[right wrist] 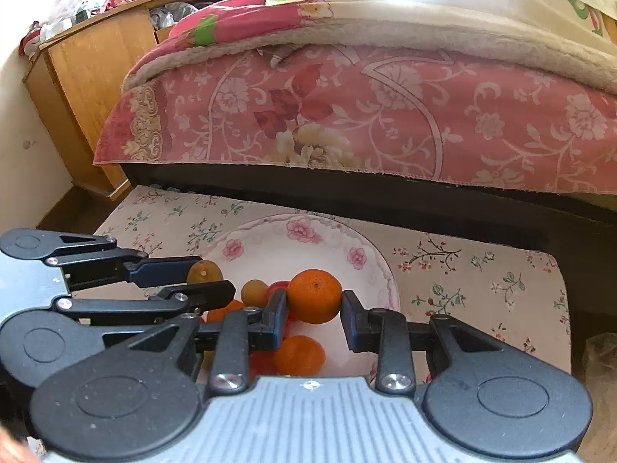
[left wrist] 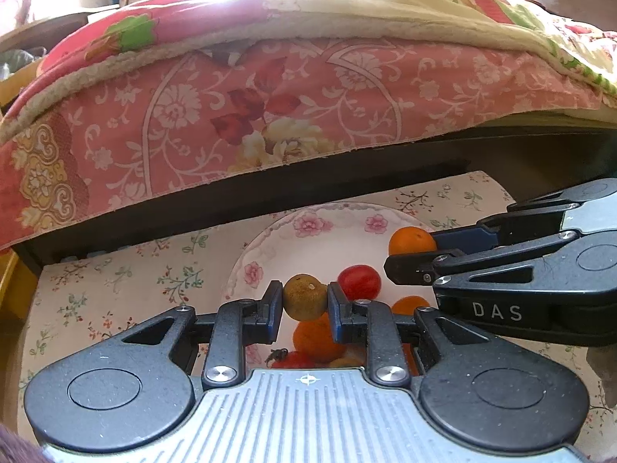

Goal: Organize fruits
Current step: 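Carry the tangerine and brown fruit over the white plate and open both tools, then withdraw both open tools back from the white plate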

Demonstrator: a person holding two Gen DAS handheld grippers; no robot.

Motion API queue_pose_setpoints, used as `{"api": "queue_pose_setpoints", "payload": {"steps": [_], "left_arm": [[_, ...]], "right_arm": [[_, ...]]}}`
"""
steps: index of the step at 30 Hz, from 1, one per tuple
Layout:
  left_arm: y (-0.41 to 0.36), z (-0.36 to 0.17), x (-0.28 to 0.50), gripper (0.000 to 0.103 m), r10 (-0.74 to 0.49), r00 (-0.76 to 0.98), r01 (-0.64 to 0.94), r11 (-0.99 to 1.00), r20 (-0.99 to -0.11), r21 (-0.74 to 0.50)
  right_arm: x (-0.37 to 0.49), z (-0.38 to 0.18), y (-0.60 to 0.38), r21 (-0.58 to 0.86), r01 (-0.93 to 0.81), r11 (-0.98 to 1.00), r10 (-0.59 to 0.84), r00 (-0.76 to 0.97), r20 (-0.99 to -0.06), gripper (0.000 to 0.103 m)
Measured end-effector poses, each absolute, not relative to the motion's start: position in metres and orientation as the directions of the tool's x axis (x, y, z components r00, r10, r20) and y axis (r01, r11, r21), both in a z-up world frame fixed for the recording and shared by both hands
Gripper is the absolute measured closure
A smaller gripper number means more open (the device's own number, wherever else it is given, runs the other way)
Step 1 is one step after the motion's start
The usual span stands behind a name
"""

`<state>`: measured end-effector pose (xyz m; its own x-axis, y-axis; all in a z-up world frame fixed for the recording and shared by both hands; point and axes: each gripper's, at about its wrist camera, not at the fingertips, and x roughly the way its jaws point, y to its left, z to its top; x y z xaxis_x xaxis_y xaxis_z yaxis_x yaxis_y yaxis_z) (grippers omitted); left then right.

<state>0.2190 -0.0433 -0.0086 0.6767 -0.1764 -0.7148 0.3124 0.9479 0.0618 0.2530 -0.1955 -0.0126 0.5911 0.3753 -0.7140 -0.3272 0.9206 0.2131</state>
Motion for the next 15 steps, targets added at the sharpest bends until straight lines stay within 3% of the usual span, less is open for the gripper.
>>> {"api": "queue_pose_setpoints", "payload": {"steps": [15], "left_arm": [[-0.0404,-0.0132,0.2253,0.067,-0.173,0.678,0.304,0.951,-0.715,0.058]], "right_arm": [[0.2574,-0.0150,-0.1950,0.214,-0.319,0.923,0.372,0.602,-0.706,0.068]]}}
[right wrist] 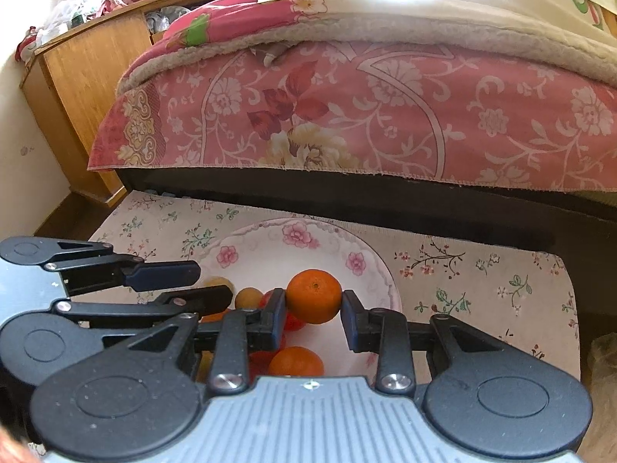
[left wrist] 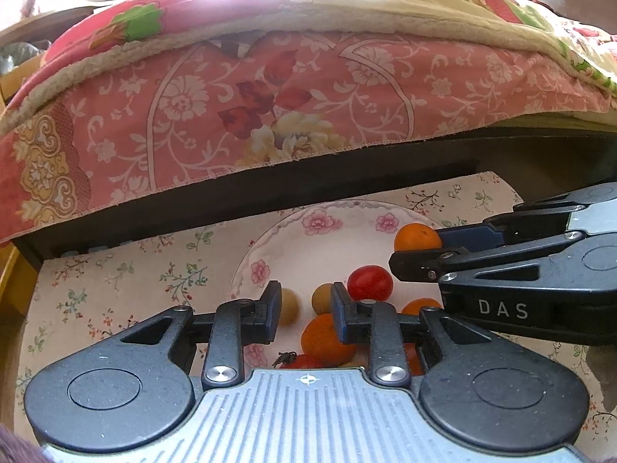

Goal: Organize fruits
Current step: 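Withdraw both open tools back from the white plate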

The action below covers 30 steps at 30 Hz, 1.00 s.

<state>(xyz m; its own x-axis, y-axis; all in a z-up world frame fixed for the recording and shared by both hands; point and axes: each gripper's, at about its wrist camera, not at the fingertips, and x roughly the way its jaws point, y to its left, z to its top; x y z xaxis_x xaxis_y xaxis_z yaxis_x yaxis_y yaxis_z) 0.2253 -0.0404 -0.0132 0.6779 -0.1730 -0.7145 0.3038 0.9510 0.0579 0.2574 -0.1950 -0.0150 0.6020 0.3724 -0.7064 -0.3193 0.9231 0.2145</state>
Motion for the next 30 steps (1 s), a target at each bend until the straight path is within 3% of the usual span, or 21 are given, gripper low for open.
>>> {"api": "queue_pose_setpoints", "payload": {"steps": [19,30], "left_arm": [[-0.032,0.006,0.199,0.056,-0.159,0.694,0.267,0.963,-0.702,0.045],[-0.033,0.014,0.157,0.029,-0.146,0.696,0.241,0.970,-0.703,0.037]], "right_arm": [[0.235,0.006,-0.201,0.194,-0.278,0.941,0.331,0.630,-0.703,0.065],[0.184,0.018,-0.207,0.183,-0.243,0.953,0.298,0.621,-0.725,0.065]]}}
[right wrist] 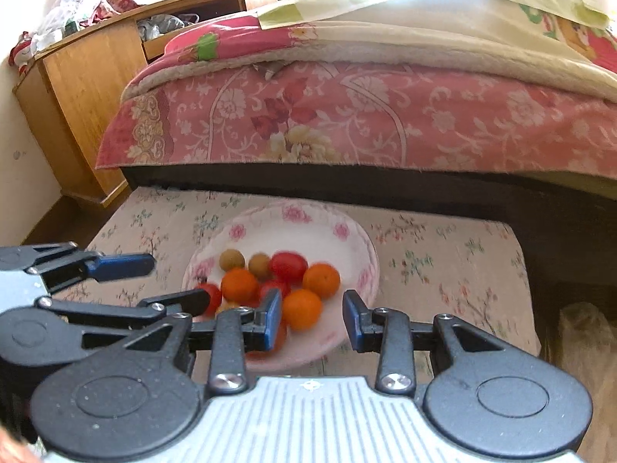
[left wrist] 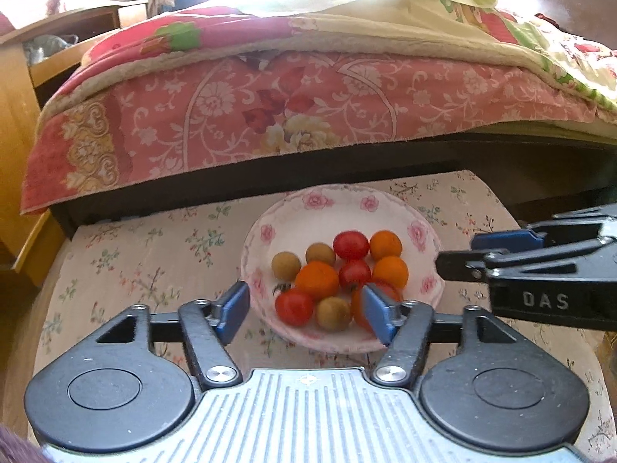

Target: Organize fruits

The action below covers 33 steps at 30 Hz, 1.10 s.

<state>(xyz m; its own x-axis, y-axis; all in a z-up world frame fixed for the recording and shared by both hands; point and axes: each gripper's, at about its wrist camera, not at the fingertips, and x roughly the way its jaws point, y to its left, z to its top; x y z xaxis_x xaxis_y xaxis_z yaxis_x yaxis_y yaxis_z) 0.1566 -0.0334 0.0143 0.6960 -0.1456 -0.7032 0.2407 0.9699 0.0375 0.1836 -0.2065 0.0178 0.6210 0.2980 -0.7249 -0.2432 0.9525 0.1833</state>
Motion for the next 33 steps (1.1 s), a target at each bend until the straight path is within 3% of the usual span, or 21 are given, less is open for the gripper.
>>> {"api": "queue_pose_setpoints", "payload": {"steps": [5,33], "left_arm": [[-0.032,0.014,0.141,0.017,-0.112,0.699,0.202,0.978,-0.706,0.045],[-0.033,0.013,0.102,0.015,-0.078,0.705,0.176,0.982,-0.705,0.067]], "right_arm": [[0.161,0.021,-0.210,0.198,-0.230,0.953,0.300,0.618,-0.726,0.065],[0.122,0.020,-0.214,0.210,-0.194,0.958,0.286,0.610,-0.739,0.064]]}}
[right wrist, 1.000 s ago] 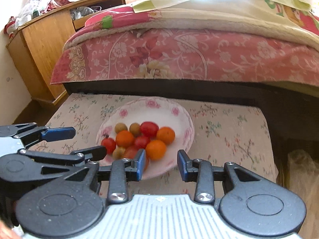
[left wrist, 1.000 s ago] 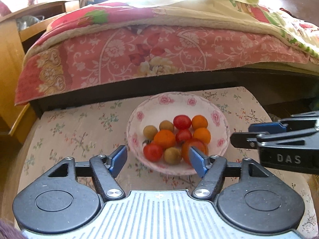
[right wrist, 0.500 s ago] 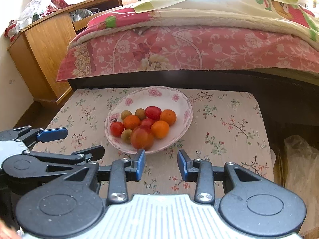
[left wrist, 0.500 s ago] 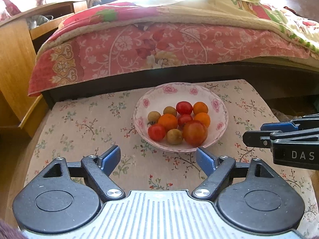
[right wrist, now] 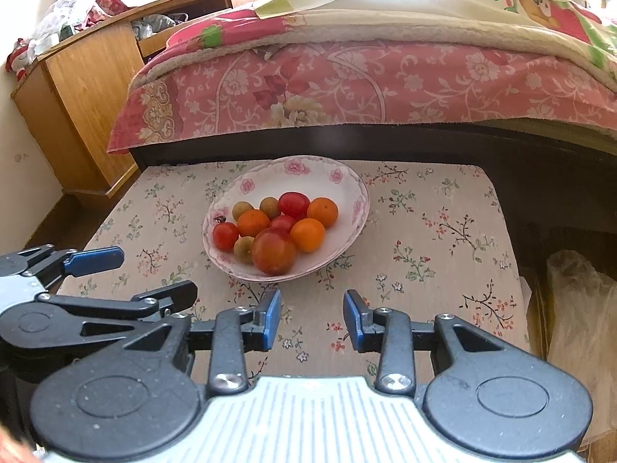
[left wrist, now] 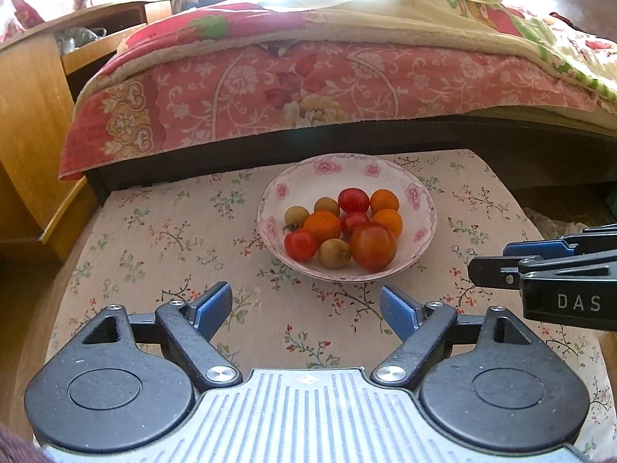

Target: Organize fruits

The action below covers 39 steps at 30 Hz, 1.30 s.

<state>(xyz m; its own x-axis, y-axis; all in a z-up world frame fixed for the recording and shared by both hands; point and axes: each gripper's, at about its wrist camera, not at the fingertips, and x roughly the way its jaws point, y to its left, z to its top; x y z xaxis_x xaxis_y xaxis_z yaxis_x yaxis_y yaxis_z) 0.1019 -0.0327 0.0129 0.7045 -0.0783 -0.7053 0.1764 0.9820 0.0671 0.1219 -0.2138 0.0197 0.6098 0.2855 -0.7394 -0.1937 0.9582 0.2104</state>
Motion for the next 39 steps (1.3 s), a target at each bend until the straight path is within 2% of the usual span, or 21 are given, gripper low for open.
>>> {"api": "queue_pose_setpoints", "payload": {"steps": [9,12,17,20,39], "left_arm": [[-0.034,0.008,0.103,0.013,-0.064,0.696,0.171,0.982,-0.715,0.079],[-0.033,0.007,0.103,0.006,-0.059,0.694,0.162,0.984,-0.718,0.076],[-0.032,0.007,0.104,0.005,-0.057,0.695,0.151,0.986,-0.717,0.068],[-0.031,0.006,0.104,0.000,-0.049,0.694,0.139,0.988,-0.718,0.068],[-0.026,0.005,0.092,0.000,-0.015,0.681,0.094,0.993,-0.732,0.067]], "right_arm": [[0.123,0.015,-0.214,0.206,-0.191,0.960,0.280,0.599,-0.750,0.064],[0.123,0.014,-0.214,0.205,-0.190,0.960,0.279,0.596,-0.753,0.064],[0.124,0.013,-0.212,0.204,-0.192,0.960,0.279,0.592,-0.756,0.064],[0.124,0.012,-0.212,0.202,-0.194,0.960,0.279,0.591,-0.757,0.064],[0.106,0.013,-0.217,0.204,-0.170,0.964,0.266,0.594,-0.759,0.064]]}}
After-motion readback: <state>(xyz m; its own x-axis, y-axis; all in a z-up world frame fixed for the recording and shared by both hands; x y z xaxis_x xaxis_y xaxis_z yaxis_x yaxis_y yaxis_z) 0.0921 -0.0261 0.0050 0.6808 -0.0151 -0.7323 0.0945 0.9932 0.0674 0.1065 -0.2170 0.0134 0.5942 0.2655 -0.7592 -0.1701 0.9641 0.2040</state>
